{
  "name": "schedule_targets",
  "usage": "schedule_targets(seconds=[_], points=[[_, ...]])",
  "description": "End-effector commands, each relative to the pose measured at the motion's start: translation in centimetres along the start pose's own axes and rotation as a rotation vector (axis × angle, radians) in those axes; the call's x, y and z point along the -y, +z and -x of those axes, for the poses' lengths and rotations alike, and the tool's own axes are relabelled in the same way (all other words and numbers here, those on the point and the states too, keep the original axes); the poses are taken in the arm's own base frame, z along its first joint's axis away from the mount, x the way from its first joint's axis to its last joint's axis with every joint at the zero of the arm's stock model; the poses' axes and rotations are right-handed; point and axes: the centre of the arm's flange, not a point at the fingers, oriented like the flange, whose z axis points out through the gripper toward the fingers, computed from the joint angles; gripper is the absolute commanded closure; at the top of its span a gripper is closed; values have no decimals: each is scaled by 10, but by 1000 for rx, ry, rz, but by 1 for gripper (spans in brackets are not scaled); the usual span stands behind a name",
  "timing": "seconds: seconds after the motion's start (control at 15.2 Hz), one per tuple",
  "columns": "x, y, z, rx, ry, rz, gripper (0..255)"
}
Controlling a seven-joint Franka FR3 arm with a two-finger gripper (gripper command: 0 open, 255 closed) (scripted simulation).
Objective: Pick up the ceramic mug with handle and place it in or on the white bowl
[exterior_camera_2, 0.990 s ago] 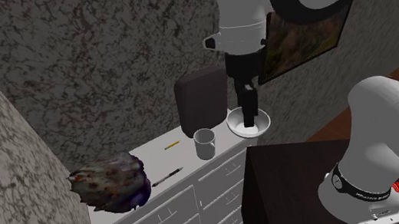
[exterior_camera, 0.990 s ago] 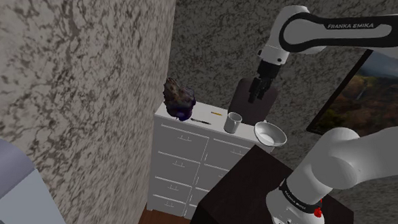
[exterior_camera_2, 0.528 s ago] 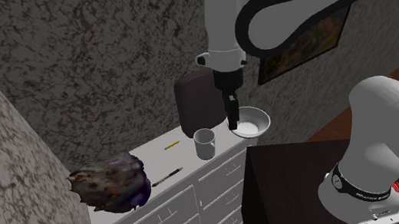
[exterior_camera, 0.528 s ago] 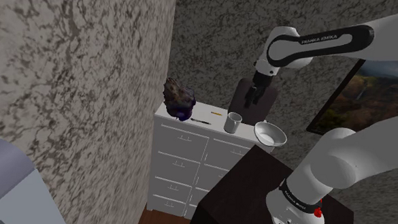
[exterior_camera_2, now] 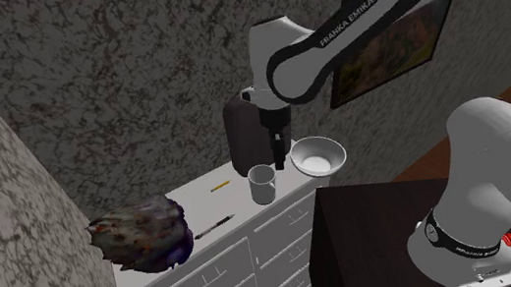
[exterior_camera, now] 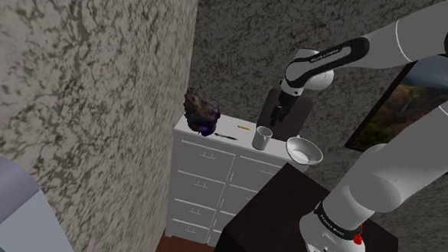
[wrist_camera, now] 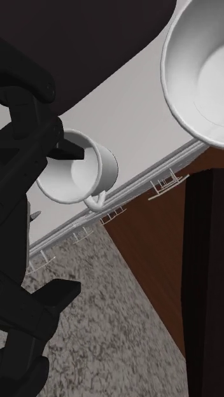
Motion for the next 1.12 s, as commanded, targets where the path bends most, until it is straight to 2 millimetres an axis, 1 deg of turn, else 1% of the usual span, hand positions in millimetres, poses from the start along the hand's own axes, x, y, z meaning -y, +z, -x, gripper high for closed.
schedule_targets(seconds=[0.0,0.53,1.06], points=[[-16,18,-11,-7,-5,4,0],[-88,82,-46,-32,-22,11,0],[-88,122,-48,-32,-22,11,0]])
